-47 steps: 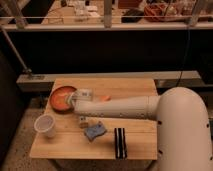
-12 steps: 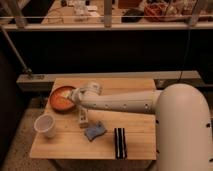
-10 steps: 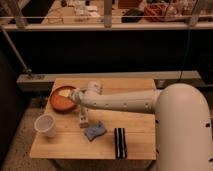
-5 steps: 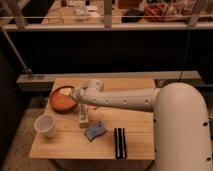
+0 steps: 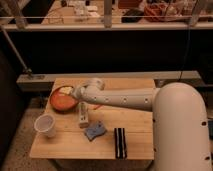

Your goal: Pick up the ceramic bowl

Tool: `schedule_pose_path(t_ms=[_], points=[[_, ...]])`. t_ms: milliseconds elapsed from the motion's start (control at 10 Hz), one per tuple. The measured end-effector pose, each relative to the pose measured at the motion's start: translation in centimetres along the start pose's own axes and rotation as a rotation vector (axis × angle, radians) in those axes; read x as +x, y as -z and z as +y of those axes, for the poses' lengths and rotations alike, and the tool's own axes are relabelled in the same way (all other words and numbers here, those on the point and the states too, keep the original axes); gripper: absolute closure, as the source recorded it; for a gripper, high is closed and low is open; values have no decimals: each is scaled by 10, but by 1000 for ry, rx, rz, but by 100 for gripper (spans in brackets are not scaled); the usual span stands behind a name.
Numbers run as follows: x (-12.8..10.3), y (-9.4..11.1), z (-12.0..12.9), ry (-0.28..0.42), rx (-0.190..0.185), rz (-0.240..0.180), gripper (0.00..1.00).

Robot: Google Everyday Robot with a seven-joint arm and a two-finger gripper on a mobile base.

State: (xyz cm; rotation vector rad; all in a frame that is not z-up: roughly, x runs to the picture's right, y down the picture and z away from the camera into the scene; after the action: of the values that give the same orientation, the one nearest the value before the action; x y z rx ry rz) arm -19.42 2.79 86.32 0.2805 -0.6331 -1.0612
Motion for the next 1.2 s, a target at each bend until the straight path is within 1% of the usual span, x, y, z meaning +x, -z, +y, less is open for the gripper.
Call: schedule_pose_path(t_ms=[300,500,600,900,1200], points=[[10,-7,-5,17,-2,14,20],[21,-12,-3,22,2,20,20],[25,-18,-3,24,6,13,20],[20,-31,-4,31,11,-16,20],[14,-44,-1,43,-5,-41,20]])
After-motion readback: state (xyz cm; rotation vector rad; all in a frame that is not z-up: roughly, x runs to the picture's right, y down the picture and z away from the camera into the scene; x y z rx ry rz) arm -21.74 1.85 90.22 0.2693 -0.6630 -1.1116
